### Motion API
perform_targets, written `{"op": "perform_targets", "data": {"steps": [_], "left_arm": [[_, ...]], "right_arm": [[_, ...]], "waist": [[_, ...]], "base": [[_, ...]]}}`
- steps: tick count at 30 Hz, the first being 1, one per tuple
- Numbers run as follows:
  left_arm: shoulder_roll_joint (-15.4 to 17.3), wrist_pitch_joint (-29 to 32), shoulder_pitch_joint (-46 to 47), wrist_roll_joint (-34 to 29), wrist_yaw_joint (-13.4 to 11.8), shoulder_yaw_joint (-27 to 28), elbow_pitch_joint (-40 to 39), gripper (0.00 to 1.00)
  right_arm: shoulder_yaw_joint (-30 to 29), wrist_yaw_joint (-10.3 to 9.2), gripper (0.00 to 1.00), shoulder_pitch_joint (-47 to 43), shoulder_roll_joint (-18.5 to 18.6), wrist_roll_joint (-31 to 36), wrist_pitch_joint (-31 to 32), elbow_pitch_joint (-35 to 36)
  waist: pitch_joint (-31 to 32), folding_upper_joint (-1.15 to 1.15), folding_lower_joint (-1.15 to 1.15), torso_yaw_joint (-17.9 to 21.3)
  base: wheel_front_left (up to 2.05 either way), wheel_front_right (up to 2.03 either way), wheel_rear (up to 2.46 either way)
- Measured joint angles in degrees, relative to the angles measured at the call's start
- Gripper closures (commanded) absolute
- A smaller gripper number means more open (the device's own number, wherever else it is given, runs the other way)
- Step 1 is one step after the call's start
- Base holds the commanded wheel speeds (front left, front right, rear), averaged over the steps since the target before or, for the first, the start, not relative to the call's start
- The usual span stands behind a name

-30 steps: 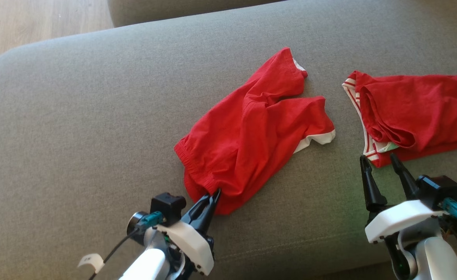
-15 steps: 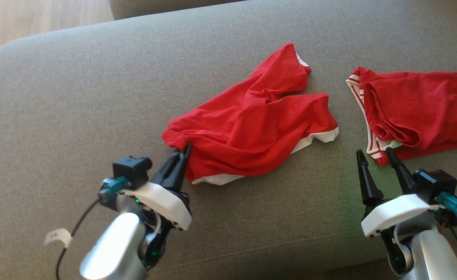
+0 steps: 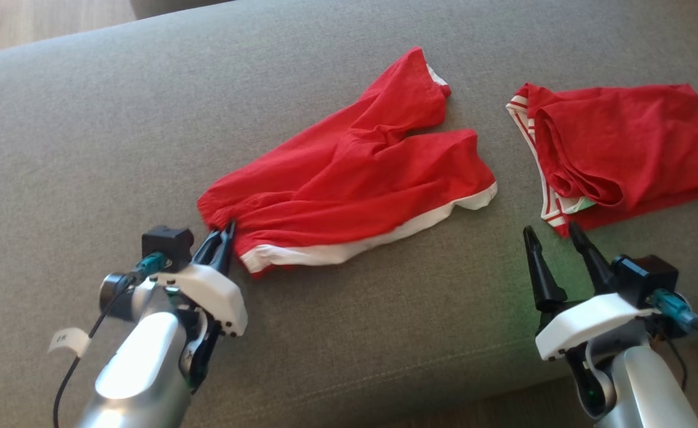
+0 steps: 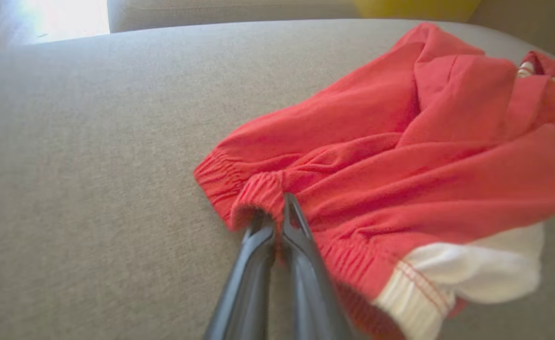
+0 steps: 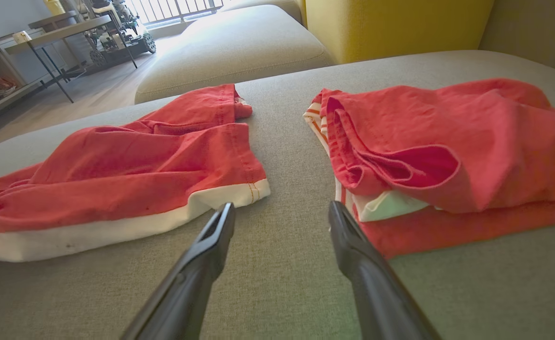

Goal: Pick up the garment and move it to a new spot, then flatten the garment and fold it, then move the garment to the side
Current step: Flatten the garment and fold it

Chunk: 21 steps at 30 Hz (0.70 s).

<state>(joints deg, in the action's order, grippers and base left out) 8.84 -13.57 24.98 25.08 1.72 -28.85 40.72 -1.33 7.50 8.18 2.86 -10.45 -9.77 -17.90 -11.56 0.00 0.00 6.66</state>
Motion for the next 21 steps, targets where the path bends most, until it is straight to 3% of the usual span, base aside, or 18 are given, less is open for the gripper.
{"op": "perform_targets", "data": {"steps": [2, 9, 10, 11, 12, 21], "left_arm": [[0.15, -0.22, 0.25, -0.91, -1.29, 0.25, 2.88, 1.0], [-0.36, -0.65, 1.21, -1.52, -1.22, 0.44, 5.73, 1.0], [-0.47, -0.65, 1.37, -1.86, -1.13, 0.62, 5.45, 0.92], [-0.64, -0.65, 1.38, -1.91, -1.14, 1.07, 4.79, 0.27], [-0.79, -0.65, 1.38, -2.09, -1.22, 1.55, 4.05, 0.0], [-2.07, -0.66, -0.68, -4.23, -3.34, 6.28, -3.94, 0.0]], "right_arm": [[0.66, 0.0, 0.0, 0.01, 0.0, -0.26, -0.44, -0.56], [1.08, 0.0, 0.0, 0.62, 0.0, -0.7, -0.69, -1.38], [1.09, 0.0, 0.0, 0.78, 0.0, -0.7, -0.79, -1.38], [1.09, 0.0, 0.0, 0.82, 0.0, -0.7, -0.86, -1.37], [1.08, 0.0, 0.0, 0.81, 0.0, -0.7, -0.86, -1.38], [-0.68, 0.0, 0.0, 0.8, 0.01, -0.63, -0.91, -0.92]], "waist": [[-0.21, 0.0, 0.0, 0.28], [-0.21, 0.0, 0.0, -0.52], [-0.15, 0.0, 0.0, -0.74], [-0.08, 0.0, 0.0, -0.96], [0.01, 0.0, 0.0, -1.19], [1.91, 0.0, 0.0, -3.56]], "base": [[0.0, 0.0, 0.0], [0.0, 0.0, 0.0], [0.0, 0.0, 0.0], [0.0, 0.0, 0.0], [0.0, 0.0, 0.0], [0.0, 0.0, 0.0]]}}
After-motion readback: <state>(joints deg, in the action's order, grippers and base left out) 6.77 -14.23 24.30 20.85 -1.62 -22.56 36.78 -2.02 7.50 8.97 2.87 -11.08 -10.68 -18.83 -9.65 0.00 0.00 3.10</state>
